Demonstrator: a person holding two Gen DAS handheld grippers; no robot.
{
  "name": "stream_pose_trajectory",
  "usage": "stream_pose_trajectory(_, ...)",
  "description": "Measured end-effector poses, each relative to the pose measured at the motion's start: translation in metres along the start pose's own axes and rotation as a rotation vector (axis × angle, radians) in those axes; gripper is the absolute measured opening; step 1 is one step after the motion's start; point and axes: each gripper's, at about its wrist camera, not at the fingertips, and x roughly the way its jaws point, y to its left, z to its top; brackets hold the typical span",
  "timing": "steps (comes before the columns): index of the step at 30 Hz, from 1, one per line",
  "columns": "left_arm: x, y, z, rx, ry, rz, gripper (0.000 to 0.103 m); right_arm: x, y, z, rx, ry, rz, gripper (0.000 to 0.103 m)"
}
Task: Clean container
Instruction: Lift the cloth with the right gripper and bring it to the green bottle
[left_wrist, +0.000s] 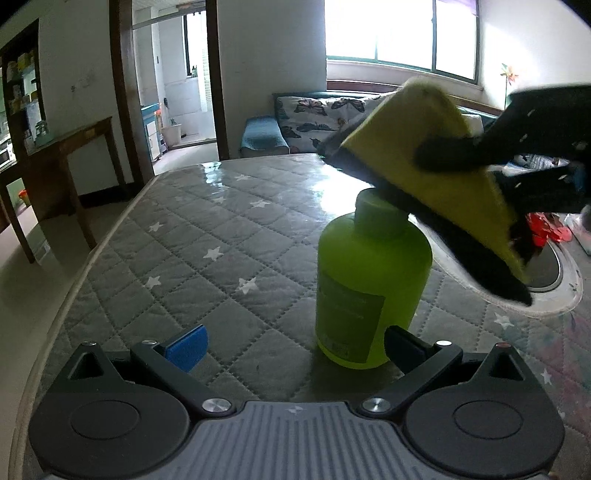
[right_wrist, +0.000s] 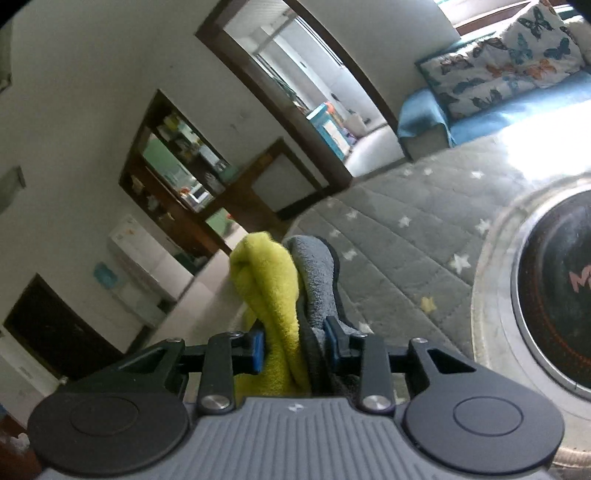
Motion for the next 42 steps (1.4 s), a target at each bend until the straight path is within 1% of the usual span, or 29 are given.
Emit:
stream_pose_trajectory(1, 0.0, 0.0, 0.0, 0.002, 0.0, 0.0, 0.103, -0.002, 0.0, 0.002, 0.015, -0.005, 0.016, 0.031)
stream_pose_trajectory(2, 0.001, 0.0, 0.0, 0.004, 0.0, -0.002, 0.103, 0.001, -0.005, -0.001, 0.022, -0.005, 0.015, 0.031)
stream_pose_trajectory(7, 0.002, 0.0, -0.001, 0.008, 0.0, -0.012, 0.103, 0.005, -0.019, -0.003, 0.015, -0.004, -0.031, 0.031)
stream_pose_trajectory(11, 0.004, 0.0, -0.001, 0.006, 0.002, -0.016, 0.103, 0.012, -0.032, -0.008, -0.008, 0.023, -0.088, 0.031)
stream_pose_trajectory(18, 0.004, 0.002, -0.003, 0.001, 0.008, -0.003, 0.103, 0.011, -0.018, -0.031, -0.035, 0.061, -0.125, 0.031)
stream_pose_trajectory(22, 0.004, 0.003, -0.003, -0.004, 0.006, 0.006, 0.103, 0.01, -0.01, -0.044, -0.051, 0.083, -0.146, 0.029)
stream_pose_trajectory(24, 0.004, 0.003, -0.003, -0.006, 0.007, 0.01, 0.103, 0.002, -0.009, -0.042, -0.024, 0.066, -0.117, 0.028)
stream_pose_trajectory(30, 0.003, 0.003, -0.004, -0.01, 0.004, 0.007, 0.103, -0.024, 0.016, -0.03, -0.048, -0.029, -0.03, 0.028)
stream_pose_trajectory(32, 0.002, 0.004, -0.003, -0.01, 0.002, 0.005, 0.103, -0.024, 0.023, -0.027, -0.079, -0.043, -0.04, 0.028)
stream_pose_trajectory(37, -0.001, 0.005, -0.003, -0.01, -0.008, 0.001, 0.103, -0.012, 0.012, -0.025, -0.068, -0.014, -0.052, 0.029)
stream_pose_trajectory(42, 0.0, 0.005, -0.005, -0.012, -0.003, -0.001, 0.103, 0.0, 0.001, -0.023, -0.056, 0.016, -0.064, 0.029)
